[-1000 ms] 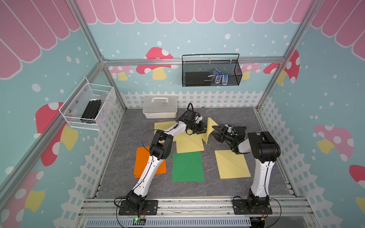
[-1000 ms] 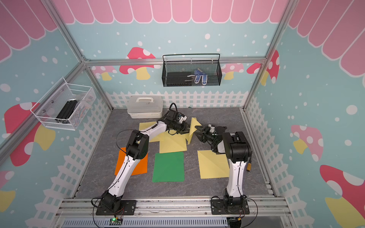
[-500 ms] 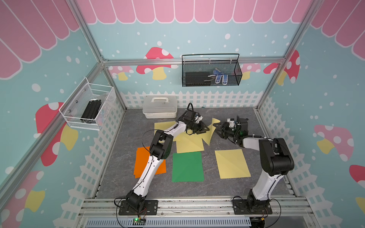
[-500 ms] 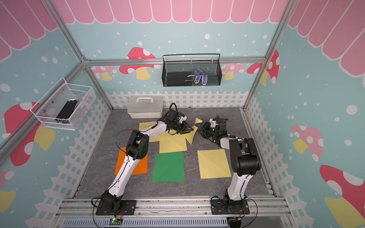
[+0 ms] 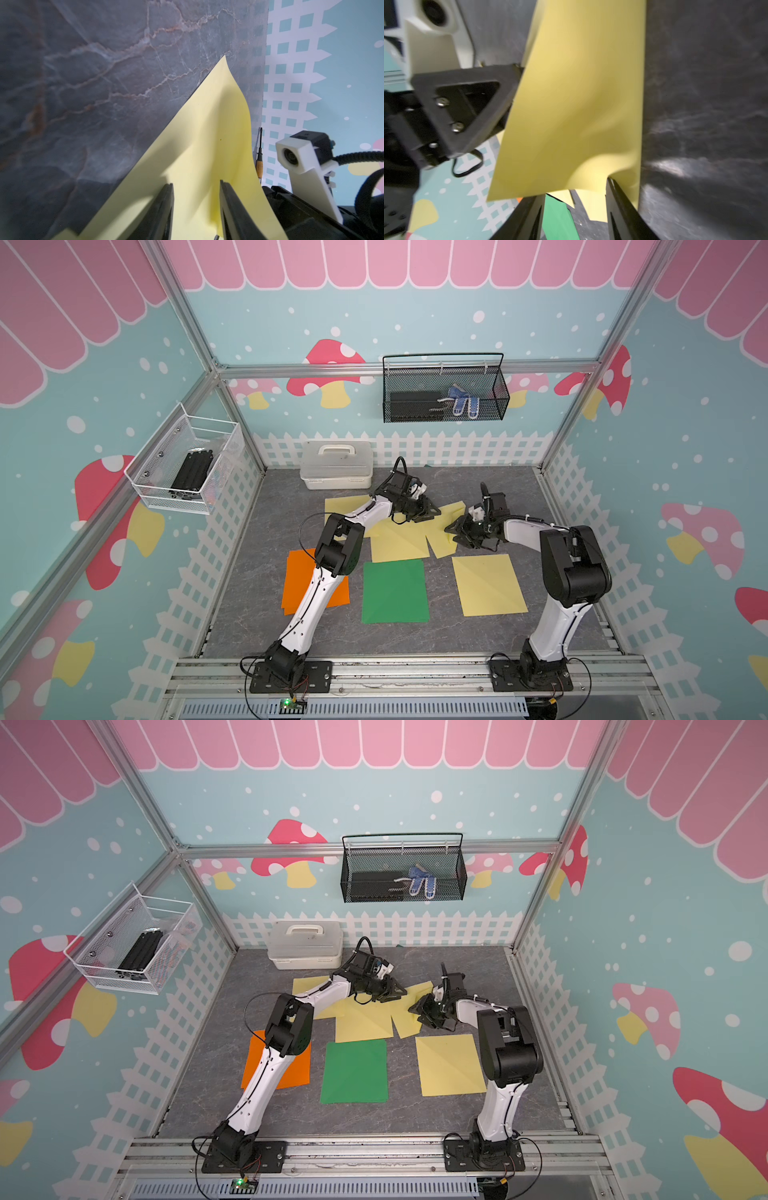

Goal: Sort the scattered colored papers by color
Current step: Pick up the colored paper from the center of the board.

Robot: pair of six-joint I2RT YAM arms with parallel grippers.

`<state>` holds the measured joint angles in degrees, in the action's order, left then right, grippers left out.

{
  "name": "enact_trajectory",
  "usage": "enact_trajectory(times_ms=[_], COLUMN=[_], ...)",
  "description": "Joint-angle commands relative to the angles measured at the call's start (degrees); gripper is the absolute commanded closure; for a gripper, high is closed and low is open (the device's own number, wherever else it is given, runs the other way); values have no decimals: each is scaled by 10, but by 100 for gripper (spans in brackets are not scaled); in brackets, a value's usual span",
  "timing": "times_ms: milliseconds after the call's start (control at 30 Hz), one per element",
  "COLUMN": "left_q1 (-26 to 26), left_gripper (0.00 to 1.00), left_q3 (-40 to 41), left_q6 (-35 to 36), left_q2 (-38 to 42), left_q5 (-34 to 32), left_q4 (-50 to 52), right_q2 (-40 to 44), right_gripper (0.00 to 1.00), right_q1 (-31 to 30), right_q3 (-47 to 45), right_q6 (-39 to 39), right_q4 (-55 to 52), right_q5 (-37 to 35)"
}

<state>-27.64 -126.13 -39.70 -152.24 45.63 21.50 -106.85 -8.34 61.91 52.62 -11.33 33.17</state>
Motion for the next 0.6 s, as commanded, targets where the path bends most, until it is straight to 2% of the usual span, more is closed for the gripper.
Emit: enact_trajectory(times_ms=[0, 267, 567], left_q1=[0, 1, 1], left_gripper=[60, 59, 60], left_q3=[9, 11, 11], left_q6=[-3, -7, -6], left_q2=[-7, -9, -6], left_q5=[-4, -4, 1], left_q4=[-4, -9, -11], right_q2=[22, 44, 29], right_gripper=[49, 49, 49], right_q1=[-3, -5, -24], right_q3=[19, 21, 7], right_q6=[-62, -105, -106], right_q4=[-93, -143, -112], right_q5=[-79, -140, -101])
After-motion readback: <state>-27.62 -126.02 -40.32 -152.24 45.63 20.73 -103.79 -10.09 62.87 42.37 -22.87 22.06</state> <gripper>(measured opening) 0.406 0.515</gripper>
